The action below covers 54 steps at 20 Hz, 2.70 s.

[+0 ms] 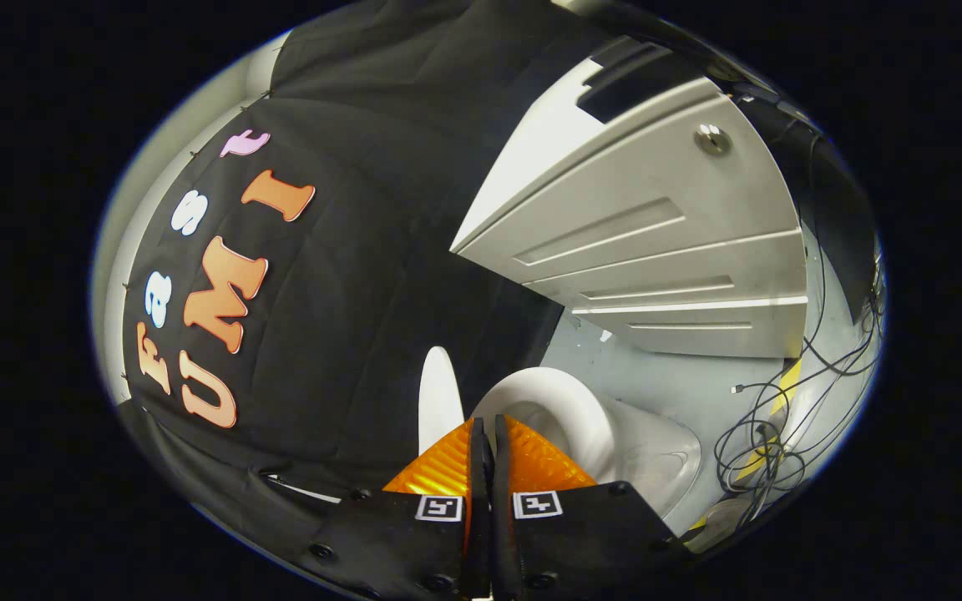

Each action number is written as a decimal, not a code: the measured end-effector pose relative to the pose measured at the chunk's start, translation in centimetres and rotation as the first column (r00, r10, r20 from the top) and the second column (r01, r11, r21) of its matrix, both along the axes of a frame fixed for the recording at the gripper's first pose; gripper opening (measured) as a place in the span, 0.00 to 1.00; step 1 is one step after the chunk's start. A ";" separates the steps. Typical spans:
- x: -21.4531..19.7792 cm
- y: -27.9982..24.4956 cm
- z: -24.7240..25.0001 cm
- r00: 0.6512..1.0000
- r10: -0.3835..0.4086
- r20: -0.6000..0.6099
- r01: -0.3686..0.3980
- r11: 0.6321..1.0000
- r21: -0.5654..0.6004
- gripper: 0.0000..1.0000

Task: Open the toilet lid.

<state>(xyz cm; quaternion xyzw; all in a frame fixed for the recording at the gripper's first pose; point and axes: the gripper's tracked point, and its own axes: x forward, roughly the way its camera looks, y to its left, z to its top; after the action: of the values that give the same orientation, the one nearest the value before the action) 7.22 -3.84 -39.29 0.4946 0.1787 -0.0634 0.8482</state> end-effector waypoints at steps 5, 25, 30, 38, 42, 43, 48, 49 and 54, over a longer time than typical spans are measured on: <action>0.5 2.9 5.3 0.996 0.072 0.058 -0.067 0.994 -0.087 0.08; 0.6 14.7 17.3 0.961 0.232 0.149 -0.149 0.891 -0.428 0.09; 0.2 18.1 19.5 0.941 0.297 0.165 -0.191 0.863 -0.467 0.09; -1.3 25.8 23.1 0.888 0.426 0.173 -0.248 0.760 -0.600 0.09; -2.0 29.9 24.3 0.863 0.473 0.178 -0.264 0.722 -0.639 0.09; -2.3 30.9 24.5 0.856 0.486 0.178 -0.267 0.710 -0.652 0.09; -3.6 35.9 25.3 0.821 0.544 0.172 -0.297 0.665 -0.685 0.09; -3.9 36.8 25.4 0.815 0.554 0.171 -0.300 0.655 -0.693 0.09; -4.9 41.1 25.6 0.781 0.603 0.164 -0.326 0.616 -0.717 0.09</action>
<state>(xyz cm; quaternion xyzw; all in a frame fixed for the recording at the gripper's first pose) 2.35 37.30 -13.71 0.1029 0.0968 0.2050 0.9685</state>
